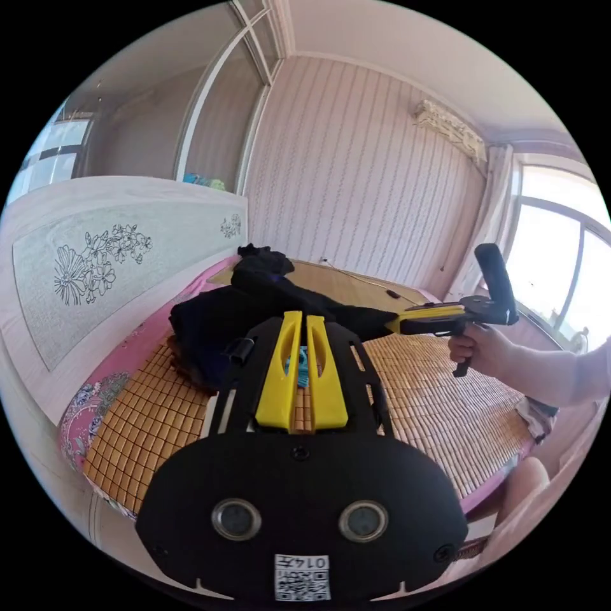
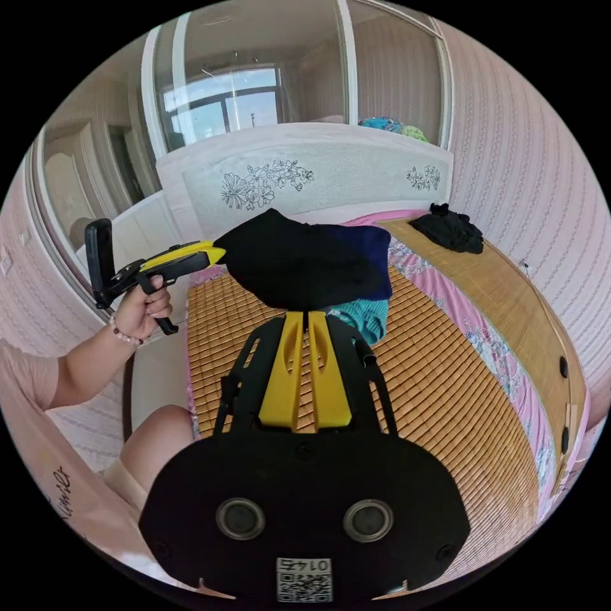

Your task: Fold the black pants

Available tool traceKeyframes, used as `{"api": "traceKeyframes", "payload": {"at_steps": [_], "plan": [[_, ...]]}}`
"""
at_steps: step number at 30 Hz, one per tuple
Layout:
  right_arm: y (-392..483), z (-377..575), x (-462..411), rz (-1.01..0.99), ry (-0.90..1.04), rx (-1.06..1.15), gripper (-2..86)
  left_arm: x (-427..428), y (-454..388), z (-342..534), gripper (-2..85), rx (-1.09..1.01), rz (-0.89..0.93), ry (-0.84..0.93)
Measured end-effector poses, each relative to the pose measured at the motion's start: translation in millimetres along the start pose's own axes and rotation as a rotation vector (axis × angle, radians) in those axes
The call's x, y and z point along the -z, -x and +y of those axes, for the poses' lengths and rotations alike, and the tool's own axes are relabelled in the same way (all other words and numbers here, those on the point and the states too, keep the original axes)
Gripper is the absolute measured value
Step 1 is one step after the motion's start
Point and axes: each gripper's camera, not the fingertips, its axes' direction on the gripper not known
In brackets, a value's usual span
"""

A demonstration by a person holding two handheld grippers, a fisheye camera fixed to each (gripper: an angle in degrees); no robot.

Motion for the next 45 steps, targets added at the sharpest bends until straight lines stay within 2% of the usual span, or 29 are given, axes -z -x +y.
{"api": "traceKeyframes", "payload": {"at_steps": [2, 4, 6, 8, 10, 13, 16, 18, 22, 24, 26, 28, 33, 37, 39, 45], "plan": [[12, 74, 27, 0.005, 0.021, -0.085, -0.6, 17, -56, 35, -0.9, 0.005, 0.155, 0.046], [16, 138, 40, 0.016, 0.08, -0.193, -0.4, 8, -136, 100, -0.7, 0.042, 0.365, 0.181], [15, 206, 43, 0.063, 0.192, -0.307, 0.0, -20, -199, 163, -0.3, 0.049, 0.46, 0.345], [8, 284, 44, 0.132, 0.383, -0.474, 1.1, -48, -250, 227, 0.8, 0.063, 0.478, 0.527], [10, 316, 59, 0.158, 0.396, -0.551, 3.7, -52, -292, 277, 3.3, -0.004, 0.475, 0.636], [21, 324, 81, 0.175, 0.333, -0.57, 8.0, -27, -293, 287, 5.0, -0.027, 0.459, 0.646], [41, 296, 70, 0.215, 0.317, -0.433, 9.6, -3, -259, 274, 5.2, -0.024, 0.322, 0.613], [54, 275, 47, 0.183, 0.341, -0.34, 11.6, -2, -228, 272, 5.3, 0.016, 0.237, 0.617], [87, 239, -31, 0.092, 0.512, -0.135, 18.0, -36, -179, 287, 8.8, 0.039, 0.061, 0.699], [89, 235, -60, 0.123, 0.581, -0.113, 19.1, -59, -171, 296, 10.2, 0.055, 0.071, 0.746], [87, 231, -73, 0.237, 0.555, -0.126, 17.5, -83, -170, 308, 10.6, 0.049, 0.071, 0.812], [87, 228, -76, 0.228, 0.553, -0.128, 17.5, -116, -171, 329, 10.2, 0.023, 0.047, 0.955], [87, 211, -73, 0.059, 0.52, -0.186, 24.7, -101, -169, 317, 4.9, 0.028, 0.139, 0.896], [84, 200, -89, 0.004, 0.506, -0.262, 28.5, -95, -188, 322, 4.6, 0.046, 0.367, 0.866], [83, 198, -98, 0.035, 0.528, -0.281, 28.3, -96, -192, 327, 4.6, 0.045, 0.389, 0.861], [93, 206, -125, 0.23, 0.623, -0.171, 19.9, -81, -172, 327, 5.0, 0.039, 0.36, 0.845]]}}
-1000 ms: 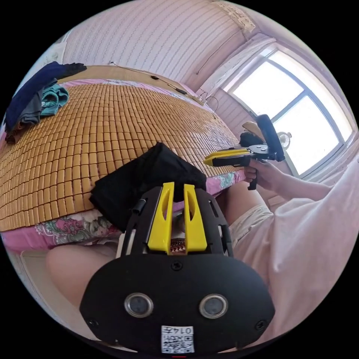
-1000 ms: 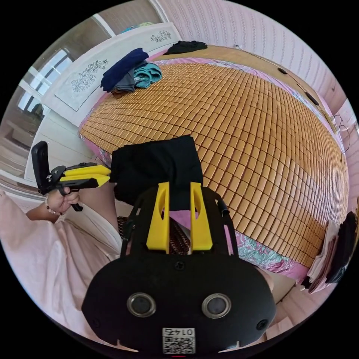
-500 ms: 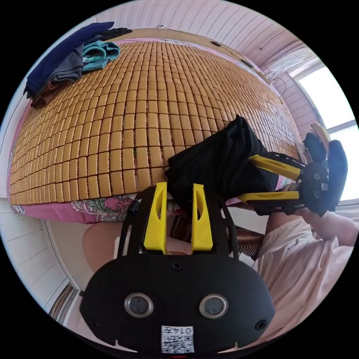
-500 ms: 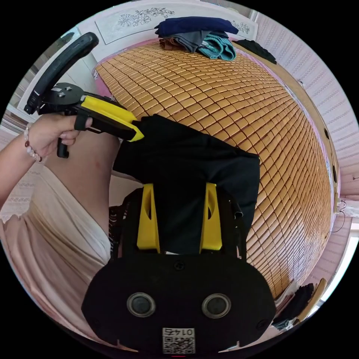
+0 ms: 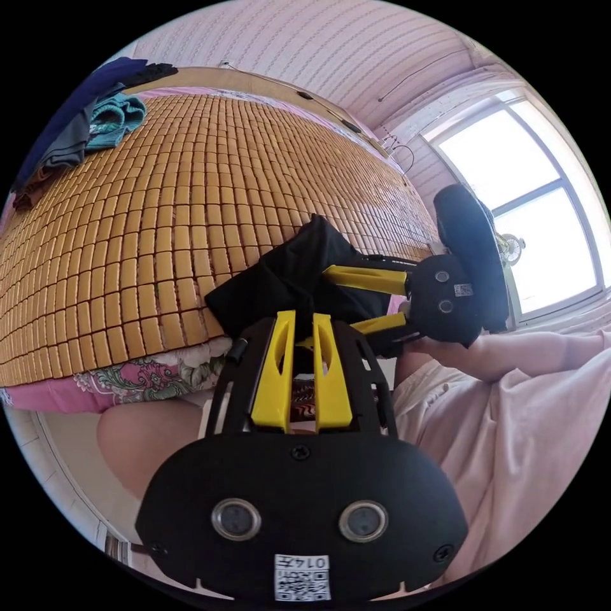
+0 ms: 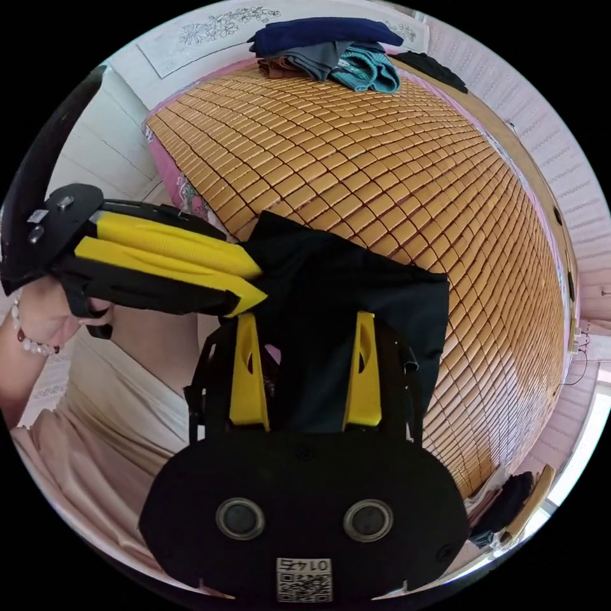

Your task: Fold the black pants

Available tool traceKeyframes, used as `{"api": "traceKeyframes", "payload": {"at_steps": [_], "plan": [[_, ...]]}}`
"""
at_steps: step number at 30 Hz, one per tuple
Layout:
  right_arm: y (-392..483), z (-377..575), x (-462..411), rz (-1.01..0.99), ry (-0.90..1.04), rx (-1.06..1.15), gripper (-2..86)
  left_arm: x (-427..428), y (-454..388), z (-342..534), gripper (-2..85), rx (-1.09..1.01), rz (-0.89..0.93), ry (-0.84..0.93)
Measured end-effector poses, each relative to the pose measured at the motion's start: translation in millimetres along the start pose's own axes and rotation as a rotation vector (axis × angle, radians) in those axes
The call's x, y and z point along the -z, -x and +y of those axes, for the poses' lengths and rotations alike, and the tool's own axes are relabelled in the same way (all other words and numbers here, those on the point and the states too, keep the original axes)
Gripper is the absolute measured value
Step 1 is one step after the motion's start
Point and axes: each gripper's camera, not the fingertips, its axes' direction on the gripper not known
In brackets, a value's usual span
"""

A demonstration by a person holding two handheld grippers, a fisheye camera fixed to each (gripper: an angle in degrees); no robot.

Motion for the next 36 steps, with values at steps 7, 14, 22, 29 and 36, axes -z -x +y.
{"api": "traceKeyframes", "payload": {"at_steps": [7, 14, 22, 29, 36], "plan": [[-21, 26, -16, -0.108, -0.063, -0.067, 11.2, 37, 26, 13, 5.4, 0.04, -0.148, -0.072], [-46, 62, -37, -0.259, -0.117, -0.153, 4.3, -7, 30, -17, 12.6, 0.031, -0.013, 0.003], [-63, 110, -64, -0.354, -0.16, -0.184, -0.6, -78, 36, -20, 8.0, 0.027, -0.041, 0.179], [-144, 195, -11, -0.204, -0.364, -0.339, -0.9, -84, 30, -19, -0.8, -0.015, -0.116, 0.224], [-206, 272, -32, 0.075, -0.236, -0.595, -0.4, -103, 12, -19, -1.0, -0.032, -0.099, 0.201]]}}
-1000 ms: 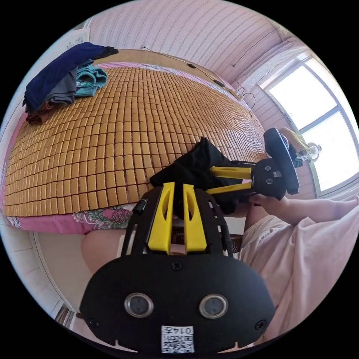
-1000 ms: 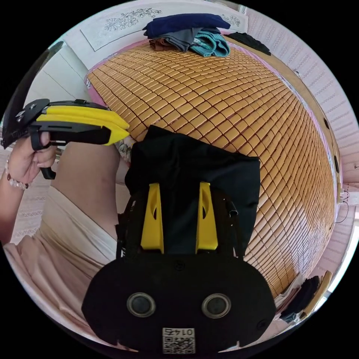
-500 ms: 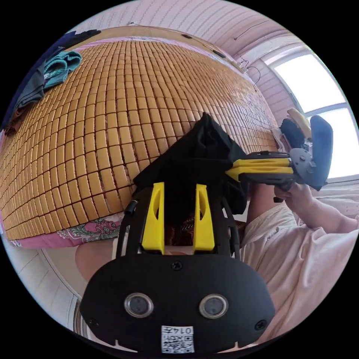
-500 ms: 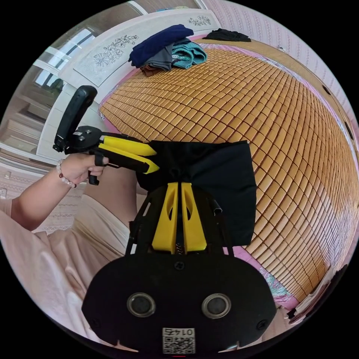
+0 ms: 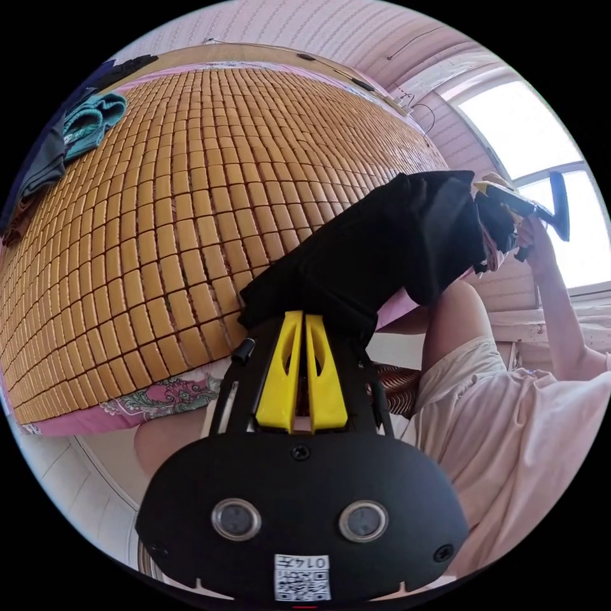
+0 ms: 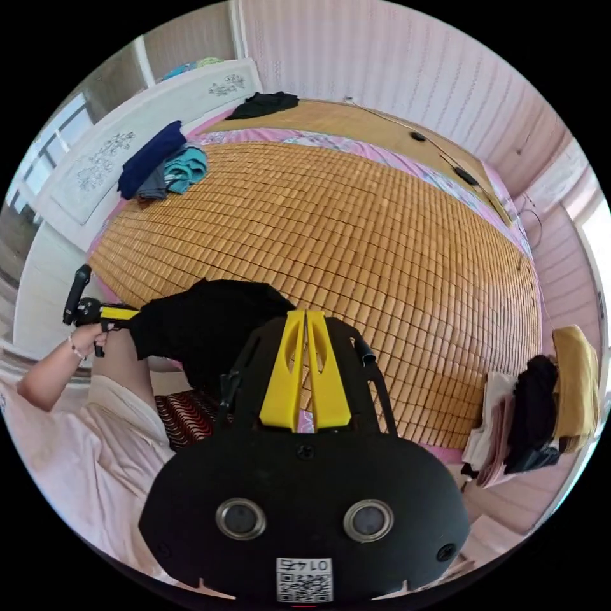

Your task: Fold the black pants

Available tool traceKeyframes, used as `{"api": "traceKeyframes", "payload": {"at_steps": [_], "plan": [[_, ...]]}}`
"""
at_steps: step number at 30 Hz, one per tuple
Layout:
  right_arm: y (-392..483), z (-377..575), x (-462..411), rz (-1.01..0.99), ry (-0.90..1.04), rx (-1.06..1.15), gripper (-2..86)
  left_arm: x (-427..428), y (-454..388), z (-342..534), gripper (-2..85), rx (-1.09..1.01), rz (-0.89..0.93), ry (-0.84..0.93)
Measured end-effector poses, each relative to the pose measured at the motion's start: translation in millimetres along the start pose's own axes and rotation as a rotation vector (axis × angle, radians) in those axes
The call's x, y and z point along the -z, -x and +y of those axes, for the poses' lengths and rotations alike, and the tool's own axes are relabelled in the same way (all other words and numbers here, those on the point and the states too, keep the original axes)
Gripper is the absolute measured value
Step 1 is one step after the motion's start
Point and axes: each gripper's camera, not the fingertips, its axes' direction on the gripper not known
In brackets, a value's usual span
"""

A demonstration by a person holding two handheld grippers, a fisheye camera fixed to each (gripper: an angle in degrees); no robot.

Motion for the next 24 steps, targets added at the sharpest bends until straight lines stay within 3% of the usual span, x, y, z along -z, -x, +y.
{"api": "traceKeyframes", "payload": {"at_steps": [3, 6, 8, 10, 12, 15, 21, 24], "plan": [[6, 27, 8, 0.045, -0.122, -0.034, 0.5, -9, -11, -3, -1.0, -0.001, -0.023, 0.001], [66, 41, -12, -0.308, -0.131, 0.118, 2.3, -12, -15, -6, -1.0, 0.017, -0.016, -0.004], [129, 45, -54, -0.628, -0.007, 0.254, 9.0, -10, -19, -6, -1.0, 0.023, -0.01, -0.01], [171, 44, -93, -0.752, 0.149, 0.303, 14.5, -5, -28, -6, -1.0, 0.015, -0.016, -0.025], [206, 45, -125, -0.745, 0.265, 0.353, 15.3, -4, -36, -7, -0.9, 0.006, -0.027, -0.021], [226, 49, -156, -0.637, 0.359, 0.367, 6.8, 1, -43, -4, -0.6, 0.026, -0.068, -0.029], [148, 84, -96, -0.622, 0.207, 0.313, 2.2, 36, -62, 2, 5.3, -0.007, -0.226, -0.104], [75, 107, -43, -0.531, 0.076, 0.188, 2.0, 13, -68, -24, 6.7, -0.018, -0.235, -0.03]]}}
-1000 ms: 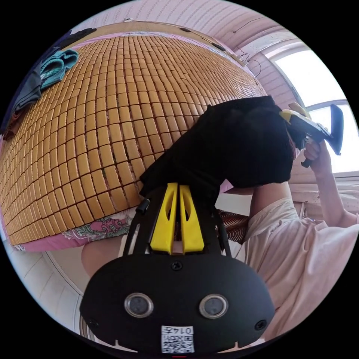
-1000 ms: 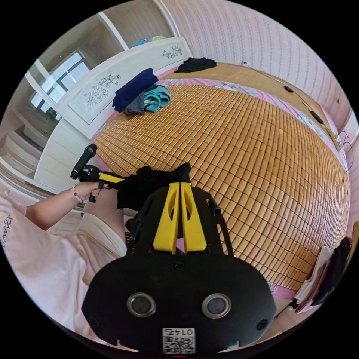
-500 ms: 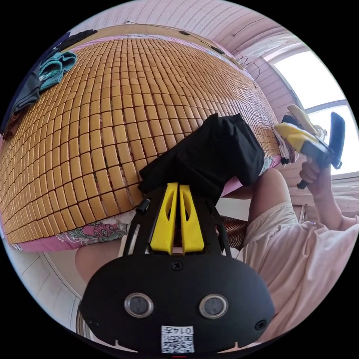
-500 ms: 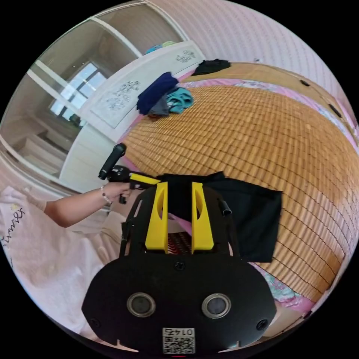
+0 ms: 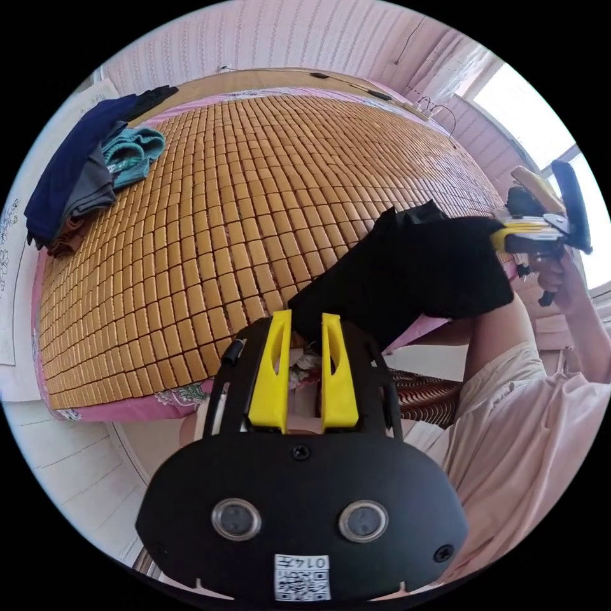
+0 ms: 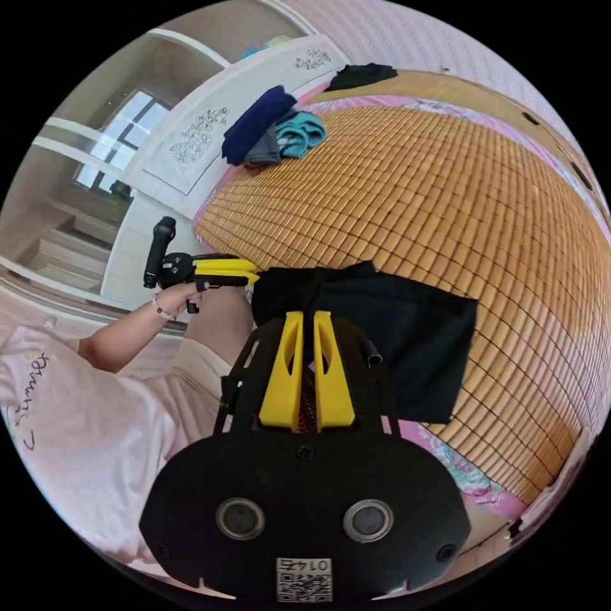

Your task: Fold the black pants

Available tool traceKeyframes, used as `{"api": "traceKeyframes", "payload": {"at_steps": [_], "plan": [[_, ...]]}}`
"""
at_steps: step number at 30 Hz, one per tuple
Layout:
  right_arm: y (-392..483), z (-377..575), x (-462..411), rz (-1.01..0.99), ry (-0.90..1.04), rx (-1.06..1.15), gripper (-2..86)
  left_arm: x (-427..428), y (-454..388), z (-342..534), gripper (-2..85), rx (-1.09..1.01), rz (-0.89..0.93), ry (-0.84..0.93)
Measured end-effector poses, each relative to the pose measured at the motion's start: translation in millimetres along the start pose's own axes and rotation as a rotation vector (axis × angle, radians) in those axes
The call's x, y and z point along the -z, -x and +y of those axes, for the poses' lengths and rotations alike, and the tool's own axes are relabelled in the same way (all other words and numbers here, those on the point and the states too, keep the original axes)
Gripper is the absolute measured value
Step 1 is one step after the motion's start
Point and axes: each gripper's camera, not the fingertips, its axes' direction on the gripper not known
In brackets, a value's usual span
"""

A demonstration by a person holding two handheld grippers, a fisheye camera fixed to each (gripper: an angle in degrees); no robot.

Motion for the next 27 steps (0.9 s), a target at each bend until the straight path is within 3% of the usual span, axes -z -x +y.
{"api": "traceKeyframes", "payload": {"at_steps": [2, 5, 10, 13, 16, 20, 24, 27], "plan": [[-23, 30, 75, 0.119, -0.147, -0.089, 1.8, -21, -9, -12, 5.1, -0.031, 0.009, 0.069], [-31, 59, 177, 0.359, -0.349, -0.14, 1.7, 11, -16, -27, 0.4, -0.079, 0.021, 0.033], [-31, 88, 314, 0.692, -0.564, -0.242, 1.7, 168, 3, -70, -0.9, -0.079, 0.04, -0.279], [-44, 108, 362, 0.751, -0.647, -0.334, 1.7, 263, 26, -79, -1.0, -0.058, -0.002, -0.432], [-66, 127, 365, 0.823, -0.567, -0.396, 1.9, 331, 51, -57, -0.9, -0.043, -0.066, -0.54], [-100, 171, 318, 0.882, -0.448, -0.462, 2.8, 348, 92, -13, -0.8, 0.014, -0.127, -0.538], [-154, 214, 239, 0.726, -0.236, -0.668, 4.8, 258, 153, 37, -0.6, 0.235, -0.127, -0.343], [-179, 232, 184, 0.588, -0.046, -0.803, 5.7, 197, 195, 76, -0.3, 0.466, 0.061, -0.219]]}}
